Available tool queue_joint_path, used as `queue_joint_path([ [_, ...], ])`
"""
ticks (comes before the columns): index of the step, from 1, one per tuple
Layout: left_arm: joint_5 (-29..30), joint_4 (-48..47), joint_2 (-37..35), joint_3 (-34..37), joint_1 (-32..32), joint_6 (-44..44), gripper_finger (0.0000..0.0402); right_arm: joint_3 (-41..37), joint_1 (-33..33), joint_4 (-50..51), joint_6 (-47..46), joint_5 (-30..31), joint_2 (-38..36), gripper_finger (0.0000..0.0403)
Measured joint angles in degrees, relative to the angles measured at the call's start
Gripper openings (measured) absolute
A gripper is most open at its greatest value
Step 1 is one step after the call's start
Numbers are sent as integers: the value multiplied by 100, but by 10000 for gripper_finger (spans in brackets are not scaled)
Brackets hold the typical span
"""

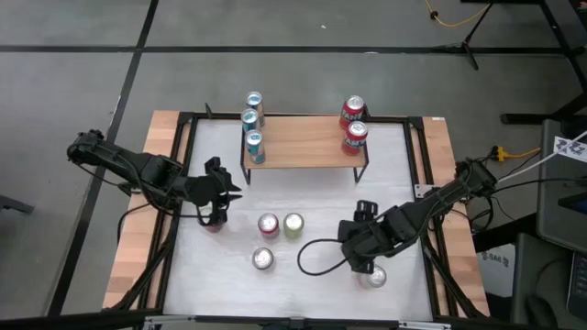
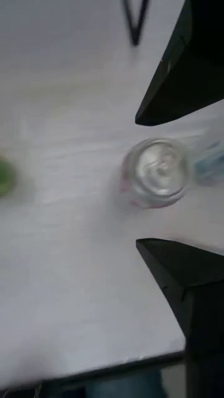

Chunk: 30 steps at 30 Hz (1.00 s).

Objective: Sort soda cans
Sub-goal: Put the red soda can on the shelf aligned with the red soda cans

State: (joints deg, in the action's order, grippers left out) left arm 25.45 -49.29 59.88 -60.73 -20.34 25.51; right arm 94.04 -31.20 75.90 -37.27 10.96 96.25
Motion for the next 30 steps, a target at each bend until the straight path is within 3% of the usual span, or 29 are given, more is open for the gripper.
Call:
queue_joint_path([
  [7,-2,157,18,0,0,-8,76,0,267,-918,738,50,-9,303],
  [15,-9,154,18,0,0,-10,76,0,878,-3005,1900,-112,24,303],
  [21,-467,126,18,0,2,-59,76,2,1214,-4363,2948,-457,71,303],
  [30,-998,-30,-253,4,7,-50,76,2,1369,-5085,4205,-795,550,303],
])
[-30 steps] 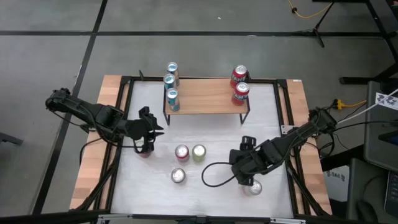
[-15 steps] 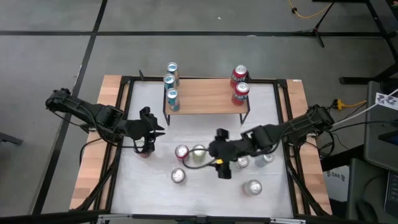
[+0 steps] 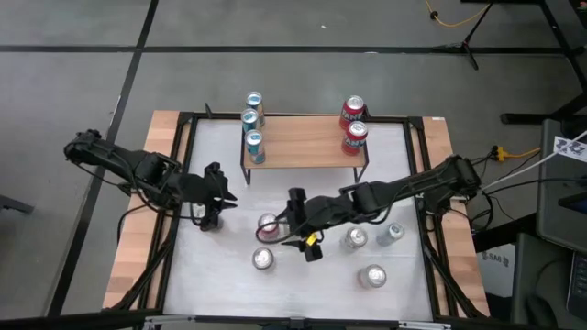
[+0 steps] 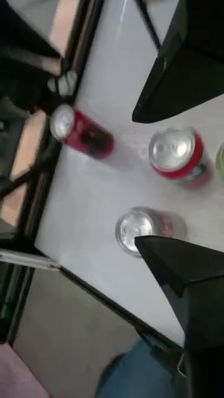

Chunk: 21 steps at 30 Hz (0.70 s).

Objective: Sort soda cans
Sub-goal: Put the red soda can on the shelf aligned with the red soda cans

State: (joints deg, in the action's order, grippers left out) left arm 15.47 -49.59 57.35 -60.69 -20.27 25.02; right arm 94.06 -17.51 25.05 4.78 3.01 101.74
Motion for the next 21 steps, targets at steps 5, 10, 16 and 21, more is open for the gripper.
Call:
queue_joint_path([
  [5,31,-118,-352,-2,0,129,76,-2,229,-270,186,-469,374,303],
  [10,45,-116,-612,-2,0,244,76,-2,509,-351,200,-787,736,303],
  [16,48,-118,-688,-2,0,313,76,-2,684,-456,216,-910,1091,303],
  [21,48,-118,-681,-2,0,313,76,-2,711,-471,219,-893,1280,303],
])
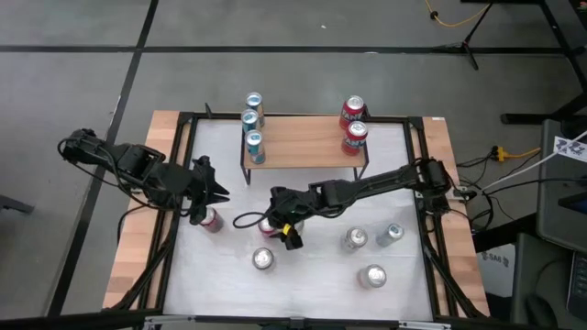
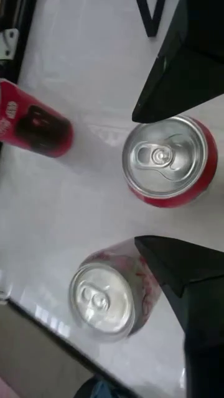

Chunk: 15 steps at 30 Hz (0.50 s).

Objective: Sort soda cans
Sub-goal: Put the red soda can on the shelf aligned with the red soda cans

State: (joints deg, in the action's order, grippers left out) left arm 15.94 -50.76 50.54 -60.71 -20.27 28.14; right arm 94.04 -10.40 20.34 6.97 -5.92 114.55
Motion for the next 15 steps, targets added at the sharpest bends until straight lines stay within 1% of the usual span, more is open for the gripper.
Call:
queue_joint_path([
  [2,1,2,7,0,0,0,76,0,10,-5,24,113,77,303],
  [9,2,8,9,0,0,0,76,0,42,-41,91,188,206,303],
  [15,3,20,9,0,0,0,76,-2,42,-82,95,394,284,303],
])
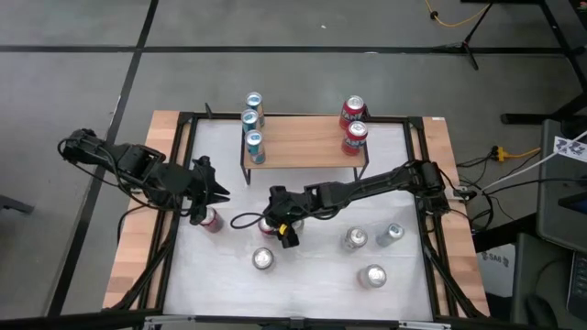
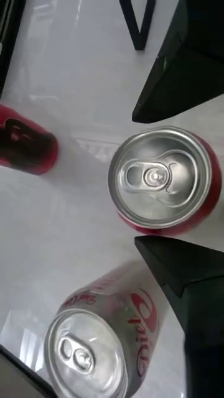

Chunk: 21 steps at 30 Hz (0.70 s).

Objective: Sort soda cans
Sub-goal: Put the red soda can on the shelf aligned with the red soda cans

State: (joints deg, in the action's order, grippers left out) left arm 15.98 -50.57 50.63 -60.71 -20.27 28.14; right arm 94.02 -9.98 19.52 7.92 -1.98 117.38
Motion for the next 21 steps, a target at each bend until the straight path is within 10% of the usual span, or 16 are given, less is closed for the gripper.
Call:
queue_joint_path([
  [21,1,9,2,0,0,-2,76,35,-9,-133,22,25,288,303],
])
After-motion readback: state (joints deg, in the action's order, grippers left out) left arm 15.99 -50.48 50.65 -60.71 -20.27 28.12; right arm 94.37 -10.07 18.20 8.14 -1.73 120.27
